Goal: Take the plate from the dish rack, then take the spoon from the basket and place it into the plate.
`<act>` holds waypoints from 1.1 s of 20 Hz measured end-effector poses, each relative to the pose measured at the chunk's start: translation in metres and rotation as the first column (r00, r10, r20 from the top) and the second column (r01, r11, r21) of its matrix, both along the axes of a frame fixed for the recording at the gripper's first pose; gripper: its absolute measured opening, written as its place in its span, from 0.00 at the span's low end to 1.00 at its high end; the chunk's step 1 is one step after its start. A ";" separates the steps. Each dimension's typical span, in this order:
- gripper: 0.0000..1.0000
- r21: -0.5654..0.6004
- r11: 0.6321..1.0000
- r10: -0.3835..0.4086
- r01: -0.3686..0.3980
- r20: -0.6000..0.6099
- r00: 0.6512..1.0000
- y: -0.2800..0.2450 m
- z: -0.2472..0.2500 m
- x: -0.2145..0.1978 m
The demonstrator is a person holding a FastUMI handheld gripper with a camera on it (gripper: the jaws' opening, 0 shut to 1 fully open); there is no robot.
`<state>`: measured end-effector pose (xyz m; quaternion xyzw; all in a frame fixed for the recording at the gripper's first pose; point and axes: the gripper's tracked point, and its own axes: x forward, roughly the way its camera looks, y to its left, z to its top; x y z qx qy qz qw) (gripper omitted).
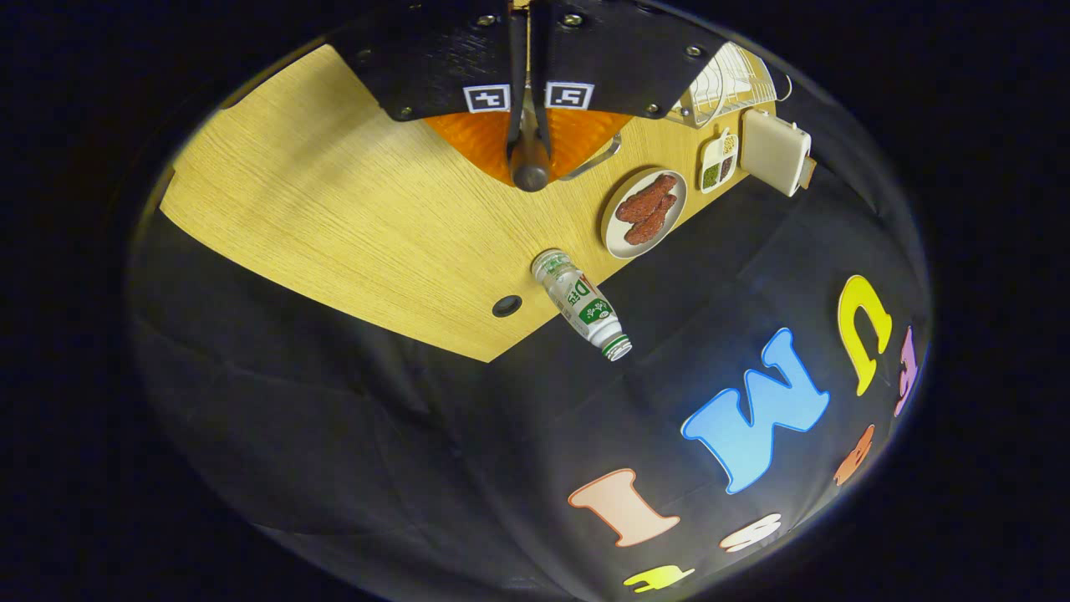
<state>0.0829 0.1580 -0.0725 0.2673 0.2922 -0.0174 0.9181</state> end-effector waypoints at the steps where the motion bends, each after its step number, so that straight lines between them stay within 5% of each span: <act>1: 0.01 -0.001 1.000 -0.002 0.002 0.006 1.000 -0.002 0.004 0.001; 13: 0.01 -0.065 0.991 0.130 -0.119 0.192 0.973 0.018 0.129 -0.010; 22: 0.01 -0.072 0.937 0.349 -0.342 0.234 0.907 0.117 0.182 -0.096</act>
